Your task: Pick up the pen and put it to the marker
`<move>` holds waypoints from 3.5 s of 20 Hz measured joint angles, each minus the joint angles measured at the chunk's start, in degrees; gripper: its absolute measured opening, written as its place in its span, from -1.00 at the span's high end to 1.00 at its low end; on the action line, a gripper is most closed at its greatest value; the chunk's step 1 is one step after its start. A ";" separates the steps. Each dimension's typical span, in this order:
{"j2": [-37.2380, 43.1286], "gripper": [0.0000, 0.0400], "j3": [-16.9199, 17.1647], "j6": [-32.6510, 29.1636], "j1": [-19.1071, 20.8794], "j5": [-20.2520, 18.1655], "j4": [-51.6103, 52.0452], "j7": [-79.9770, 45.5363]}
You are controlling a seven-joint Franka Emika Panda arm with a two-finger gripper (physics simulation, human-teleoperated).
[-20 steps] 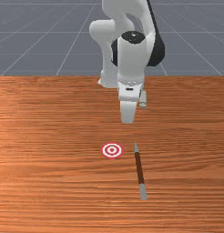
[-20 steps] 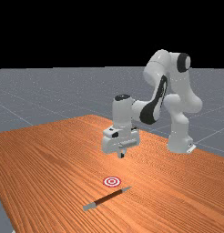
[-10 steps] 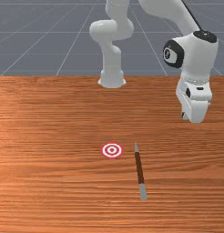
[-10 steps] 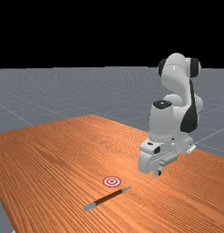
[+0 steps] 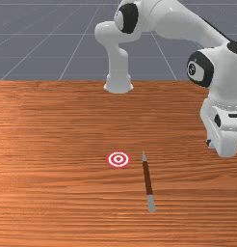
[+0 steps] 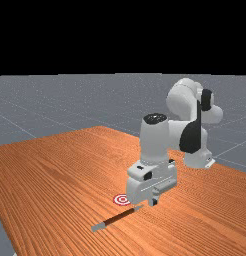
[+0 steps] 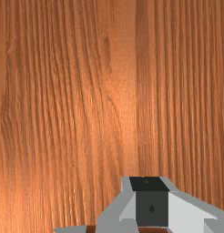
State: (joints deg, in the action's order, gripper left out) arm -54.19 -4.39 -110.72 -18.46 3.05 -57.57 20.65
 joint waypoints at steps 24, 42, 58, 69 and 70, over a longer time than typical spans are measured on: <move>-11.89 1.00 -0.19 -8.49 1.97 0.75 3.40 5.98; -9.33 1.00 -0.32 -18.29 10.62 -0.84 -8.21 12.87; -8.33 1.00 1.50 -20.51 19.39 0.53 -10.25 23.33; 16.52 0.50 2.89 -39.07 19.25 2.14 -58.12 20.82; 18.20 0.73 2.97 -40.91 19.17 2.28 -61.57 20.63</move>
State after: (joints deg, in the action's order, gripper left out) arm -35.99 -1.42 -151.63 0.71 5.33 -119.14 41.28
